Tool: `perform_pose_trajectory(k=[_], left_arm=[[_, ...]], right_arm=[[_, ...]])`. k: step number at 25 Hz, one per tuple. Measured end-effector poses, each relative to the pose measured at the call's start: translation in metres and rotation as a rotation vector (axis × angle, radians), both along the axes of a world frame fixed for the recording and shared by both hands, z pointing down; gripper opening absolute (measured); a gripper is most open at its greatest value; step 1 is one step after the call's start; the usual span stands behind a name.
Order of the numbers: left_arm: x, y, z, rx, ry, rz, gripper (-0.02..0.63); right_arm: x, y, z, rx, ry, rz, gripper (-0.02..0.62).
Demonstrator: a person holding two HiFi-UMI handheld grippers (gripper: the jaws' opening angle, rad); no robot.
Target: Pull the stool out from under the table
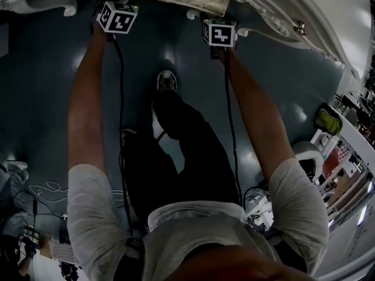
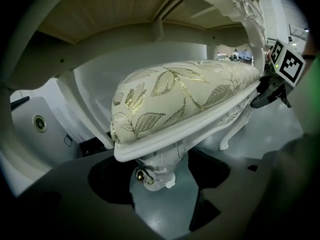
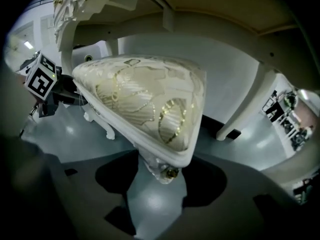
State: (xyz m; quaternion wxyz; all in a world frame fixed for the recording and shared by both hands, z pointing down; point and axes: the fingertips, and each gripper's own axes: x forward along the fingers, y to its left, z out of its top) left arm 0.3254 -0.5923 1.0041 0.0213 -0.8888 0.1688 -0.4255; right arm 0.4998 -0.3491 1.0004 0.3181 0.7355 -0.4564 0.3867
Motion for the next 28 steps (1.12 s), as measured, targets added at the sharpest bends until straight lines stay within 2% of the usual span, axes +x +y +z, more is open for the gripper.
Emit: perform_pose_trajectory(k=[7,16,28], left_arm=[[-0.026,0.026,0.000,-0.037,-0.028,-0.010,0.337],[-0.054,0.047,-0.004,-0.070,-0.044,-0.021,0.334],[-0.093,0.075,-0.003,-0.108,-0.069,-0.017,0.330]], right_arm=[[-0.016,0.014,-0.001,-0.011,-0.007,-0.039,0.288],[-0.041,0.038,0.000,-0.072,-0.024,-0.029,0.288],[-0.076,0.064,0.004,-0.100,-0.040,-0.027,0.288]])
